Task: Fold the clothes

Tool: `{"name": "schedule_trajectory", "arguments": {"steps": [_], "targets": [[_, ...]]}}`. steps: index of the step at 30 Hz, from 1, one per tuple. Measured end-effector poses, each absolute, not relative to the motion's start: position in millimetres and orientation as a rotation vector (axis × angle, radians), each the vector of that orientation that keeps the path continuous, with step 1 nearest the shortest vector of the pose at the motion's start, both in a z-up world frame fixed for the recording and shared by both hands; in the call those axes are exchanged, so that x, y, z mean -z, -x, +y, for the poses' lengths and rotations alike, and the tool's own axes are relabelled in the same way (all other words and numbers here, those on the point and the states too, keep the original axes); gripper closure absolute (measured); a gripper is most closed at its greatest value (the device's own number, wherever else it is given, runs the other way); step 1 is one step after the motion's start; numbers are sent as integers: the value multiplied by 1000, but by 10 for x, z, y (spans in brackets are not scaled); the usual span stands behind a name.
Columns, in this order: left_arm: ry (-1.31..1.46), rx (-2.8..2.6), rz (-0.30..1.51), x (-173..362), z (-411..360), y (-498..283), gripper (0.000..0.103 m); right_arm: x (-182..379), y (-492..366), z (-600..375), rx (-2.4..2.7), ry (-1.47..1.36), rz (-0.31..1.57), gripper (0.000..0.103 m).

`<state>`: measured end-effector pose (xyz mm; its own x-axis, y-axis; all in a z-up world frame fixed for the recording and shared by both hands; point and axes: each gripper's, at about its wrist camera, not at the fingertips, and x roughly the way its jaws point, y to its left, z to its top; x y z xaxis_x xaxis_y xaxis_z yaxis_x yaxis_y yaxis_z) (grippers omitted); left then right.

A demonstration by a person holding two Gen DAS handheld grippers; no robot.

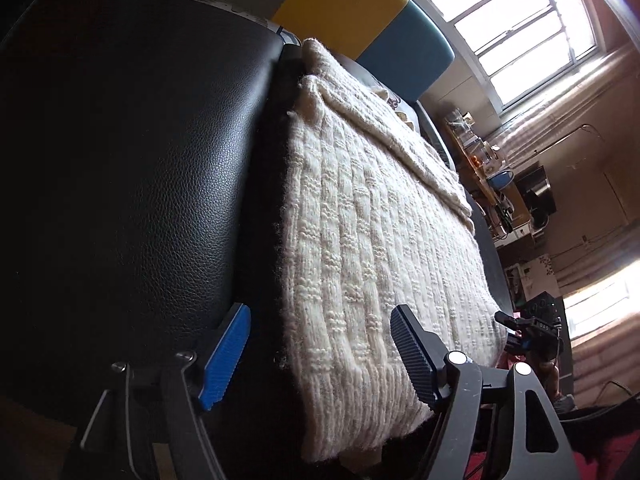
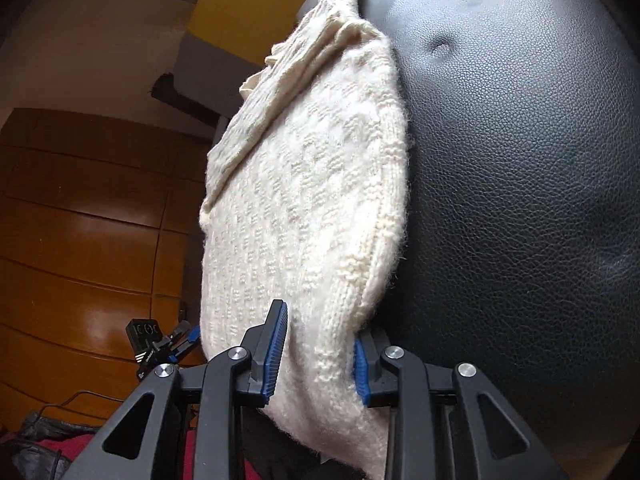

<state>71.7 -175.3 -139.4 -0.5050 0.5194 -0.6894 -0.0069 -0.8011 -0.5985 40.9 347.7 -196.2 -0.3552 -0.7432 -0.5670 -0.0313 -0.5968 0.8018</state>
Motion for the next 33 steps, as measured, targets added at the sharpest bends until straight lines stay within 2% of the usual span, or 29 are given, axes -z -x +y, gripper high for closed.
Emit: {"name": "schedule_trajectory", "arguments": {"steps": [8,10,11,12,13,14,21,24,27,28,33], "targets": [[1284,-2354,-693,1334,-1549,-719,30,1944,-449,3385,2075,-1321,-960,74],[1307,-2343,-713,1351,-1536,-698,30,1954,-431,3375,2075,-1322,-964,77],[1319,-2337,-724,1360,-1530,-688,35,1957,-429,3370,2079,-1324,-961,78],[1331,-2331,-735,1369,-1525,-677,63,1960,-429,3362,2085,-1324,-956,81],[1343,-2324,-746,1379,-1519,-666,81,1955,-442,3358,2094,-1320,-947,82],[1355,-2317,-757,1388,-1514,-656,93,1949,-458,3355,2102,-1316,-938,82],[1439,-2268,-835,1453,-1474,-581,92,1961,-511,3382,2159,-1270,-1030,79],[1474,-2246,-869,1481,-1458,-549,92,1938,-532,3338,2187,-1258,-991,79],[1442,-2277,-836,1462,-1402,-568,92,1992,-516,3407,2138,-1295,-1078,85],[1435,-2287,-825,1456,-1391,-572,92,1982,-521,3390,2155,-1305,-1053,89],[1404,-2342,-772,1430,-1340,-606,94,1871,-586,3189,2180,-1334,-907,90]]}}
